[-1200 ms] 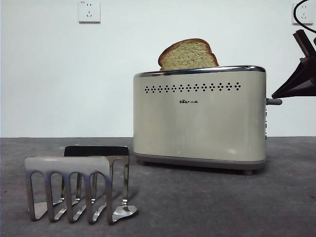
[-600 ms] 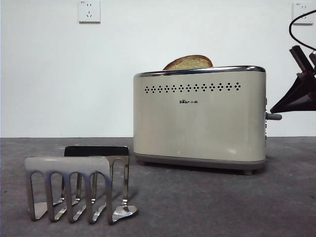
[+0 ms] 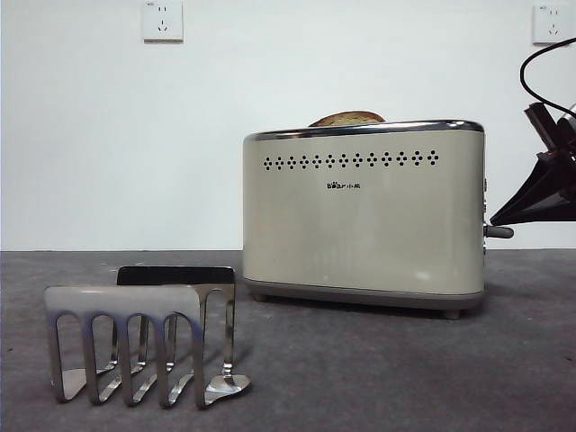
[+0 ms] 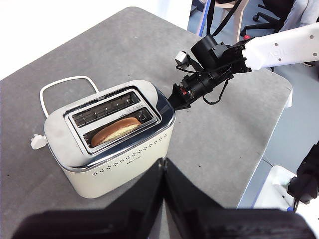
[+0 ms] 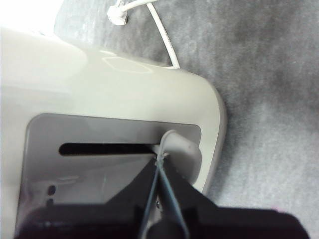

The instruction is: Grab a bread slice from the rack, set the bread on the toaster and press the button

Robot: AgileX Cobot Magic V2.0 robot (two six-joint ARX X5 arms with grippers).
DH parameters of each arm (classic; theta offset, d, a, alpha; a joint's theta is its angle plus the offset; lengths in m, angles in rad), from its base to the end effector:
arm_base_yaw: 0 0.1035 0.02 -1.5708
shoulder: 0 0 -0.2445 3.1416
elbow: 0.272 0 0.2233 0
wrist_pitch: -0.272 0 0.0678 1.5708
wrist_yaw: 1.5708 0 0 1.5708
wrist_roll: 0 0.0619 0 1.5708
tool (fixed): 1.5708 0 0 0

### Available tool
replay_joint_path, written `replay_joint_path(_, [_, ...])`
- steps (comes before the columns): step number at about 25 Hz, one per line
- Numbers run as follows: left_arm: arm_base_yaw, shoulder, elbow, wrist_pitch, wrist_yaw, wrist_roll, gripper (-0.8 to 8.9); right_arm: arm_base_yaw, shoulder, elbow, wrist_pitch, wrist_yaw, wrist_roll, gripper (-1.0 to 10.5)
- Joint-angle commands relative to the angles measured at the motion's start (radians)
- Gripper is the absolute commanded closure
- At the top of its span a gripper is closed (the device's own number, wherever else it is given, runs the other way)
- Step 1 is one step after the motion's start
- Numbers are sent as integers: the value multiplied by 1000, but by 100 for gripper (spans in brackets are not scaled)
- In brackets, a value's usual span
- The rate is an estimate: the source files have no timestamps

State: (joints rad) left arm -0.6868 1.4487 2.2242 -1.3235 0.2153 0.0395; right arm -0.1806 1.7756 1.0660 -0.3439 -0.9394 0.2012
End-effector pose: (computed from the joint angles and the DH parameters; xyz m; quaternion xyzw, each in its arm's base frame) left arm 0.1550 -0.1442 0.4728 0.0803 0.2548 -0.4248 0.8650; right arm 0.3273 -0.0090 0.1576 0.3463 0.4559 0.2758 0.7721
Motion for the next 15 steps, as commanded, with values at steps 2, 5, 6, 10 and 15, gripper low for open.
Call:
replay_joint_path(2, [-1,-3,-7,2,1,-10,822,5,36,-23,-26,107,-20,955])
replay_joint_path(5, [-1,-3,-7,2,1,-10,822,5,36,-23,-24,108,-19,955])
replay_joint_path(6, [-1,-3,-7,2,1,-10,822,5,36,-23,-24,111,-20,955])
replay_joint_path(10, [-1,-3,-7,2,1,-10,822,5,36,-23,-47,121,-24,955])
replay_joint_path(15, [-1,-3,-7,2,1,-10,822,5,36,-23,-55,121,-24,955])
